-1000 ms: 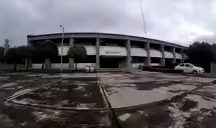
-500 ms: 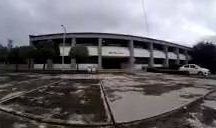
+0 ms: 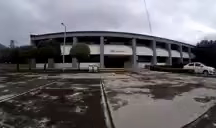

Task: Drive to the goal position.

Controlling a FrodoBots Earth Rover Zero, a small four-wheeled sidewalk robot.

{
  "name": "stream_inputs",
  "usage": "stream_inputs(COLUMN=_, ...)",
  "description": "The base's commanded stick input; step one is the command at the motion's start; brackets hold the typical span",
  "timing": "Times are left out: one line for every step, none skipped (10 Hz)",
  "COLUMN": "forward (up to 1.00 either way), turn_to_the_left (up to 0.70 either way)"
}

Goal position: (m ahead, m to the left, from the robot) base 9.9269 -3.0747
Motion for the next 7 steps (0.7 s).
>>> stream_inputs(forward=0.70, turn_to_the_left=0.00)
stream_inputs(forward=0.70, turn_to_the_left=0.00)
stream_inputs(forward=0.70, turn_to_the_left=0.00)
stream_inputs(forward=0.70, turn_to_the_left=0.00)
stream_inputs(forward=0.70, turn_to_the_left=0.00)
stream_inputs(forward=0.70, turn_to_the_left=0.00)
stream_inputs(forward=0.70, turn_to_the_left=0.00)
